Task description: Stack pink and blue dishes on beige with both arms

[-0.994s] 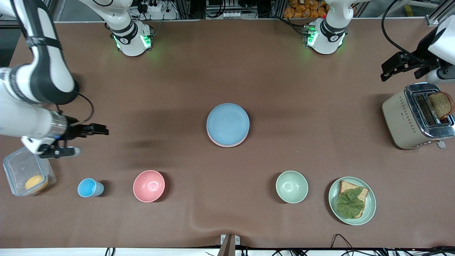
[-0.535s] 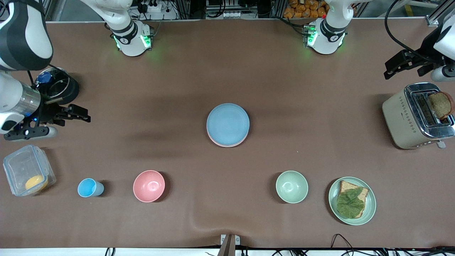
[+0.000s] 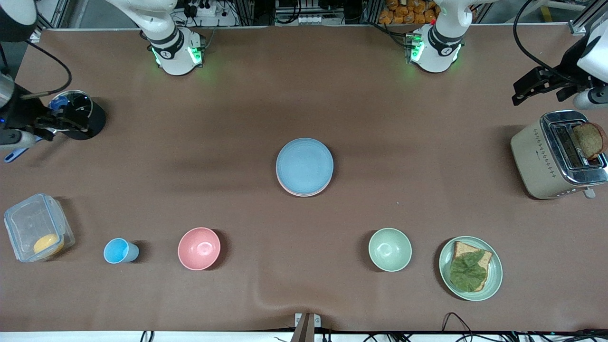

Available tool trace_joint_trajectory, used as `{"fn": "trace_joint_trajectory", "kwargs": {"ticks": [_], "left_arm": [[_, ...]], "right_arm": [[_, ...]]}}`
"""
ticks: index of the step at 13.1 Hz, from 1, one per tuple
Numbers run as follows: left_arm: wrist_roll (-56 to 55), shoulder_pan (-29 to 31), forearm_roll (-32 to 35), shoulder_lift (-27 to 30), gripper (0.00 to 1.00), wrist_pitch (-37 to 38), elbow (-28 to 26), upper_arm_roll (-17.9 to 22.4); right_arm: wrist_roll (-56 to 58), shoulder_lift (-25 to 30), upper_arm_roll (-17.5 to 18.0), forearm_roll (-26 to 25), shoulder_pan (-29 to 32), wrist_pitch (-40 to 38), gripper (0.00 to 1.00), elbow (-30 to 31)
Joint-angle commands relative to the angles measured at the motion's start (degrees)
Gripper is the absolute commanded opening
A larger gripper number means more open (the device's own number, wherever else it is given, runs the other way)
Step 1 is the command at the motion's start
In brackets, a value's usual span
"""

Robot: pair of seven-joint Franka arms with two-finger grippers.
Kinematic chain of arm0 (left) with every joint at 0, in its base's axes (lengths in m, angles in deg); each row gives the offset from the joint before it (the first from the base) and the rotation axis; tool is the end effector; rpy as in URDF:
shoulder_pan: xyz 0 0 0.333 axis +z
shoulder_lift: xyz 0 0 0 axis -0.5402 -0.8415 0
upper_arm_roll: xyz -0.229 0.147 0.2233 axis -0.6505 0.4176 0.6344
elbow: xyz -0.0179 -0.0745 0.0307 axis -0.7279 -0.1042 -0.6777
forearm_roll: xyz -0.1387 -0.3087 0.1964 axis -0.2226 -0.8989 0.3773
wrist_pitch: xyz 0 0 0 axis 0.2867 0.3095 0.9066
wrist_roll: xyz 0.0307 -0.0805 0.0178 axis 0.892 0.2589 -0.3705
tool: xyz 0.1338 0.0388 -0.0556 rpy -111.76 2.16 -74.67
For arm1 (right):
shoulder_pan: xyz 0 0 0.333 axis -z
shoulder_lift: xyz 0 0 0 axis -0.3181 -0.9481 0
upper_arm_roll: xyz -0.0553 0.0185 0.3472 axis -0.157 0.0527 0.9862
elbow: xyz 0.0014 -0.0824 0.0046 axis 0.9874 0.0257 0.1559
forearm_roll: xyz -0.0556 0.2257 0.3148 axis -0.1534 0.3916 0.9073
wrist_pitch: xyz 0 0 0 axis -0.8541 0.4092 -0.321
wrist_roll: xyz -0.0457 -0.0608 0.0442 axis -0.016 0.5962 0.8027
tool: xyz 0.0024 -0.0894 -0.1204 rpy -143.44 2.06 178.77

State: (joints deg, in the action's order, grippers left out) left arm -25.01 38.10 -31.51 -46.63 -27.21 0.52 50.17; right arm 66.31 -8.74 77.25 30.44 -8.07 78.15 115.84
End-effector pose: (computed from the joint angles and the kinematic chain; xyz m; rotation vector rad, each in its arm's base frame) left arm 0.5101 -0.0557 0.6511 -3.1242 -0.1216 0.0708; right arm 0.5494 -0.0266 0.5828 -3.0985 -0.0486 0.0351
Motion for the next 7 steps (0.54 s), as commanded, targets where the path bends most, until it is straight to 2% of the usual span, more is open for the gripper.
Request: {"fn": "trace_joint_trajectory", "kwargs": {"ticks": [1, 7], "left_arm": [[-0.6, -0.7, -0.6, 1.9, 1.00, 0.3, -2.1, 0.7], [0.3, -0.7, -0.5, 2.0, 1.00, 0.7, -2.2, 0.8]], "right_arm": [[0.5, 0.6, -4.0, -0.9, -3.4, 0.3, 1.00, 1.2], [2.5, 0.8, -4.0, -1.9, -2.8, 0.2, 1.00, 1.1]]}}
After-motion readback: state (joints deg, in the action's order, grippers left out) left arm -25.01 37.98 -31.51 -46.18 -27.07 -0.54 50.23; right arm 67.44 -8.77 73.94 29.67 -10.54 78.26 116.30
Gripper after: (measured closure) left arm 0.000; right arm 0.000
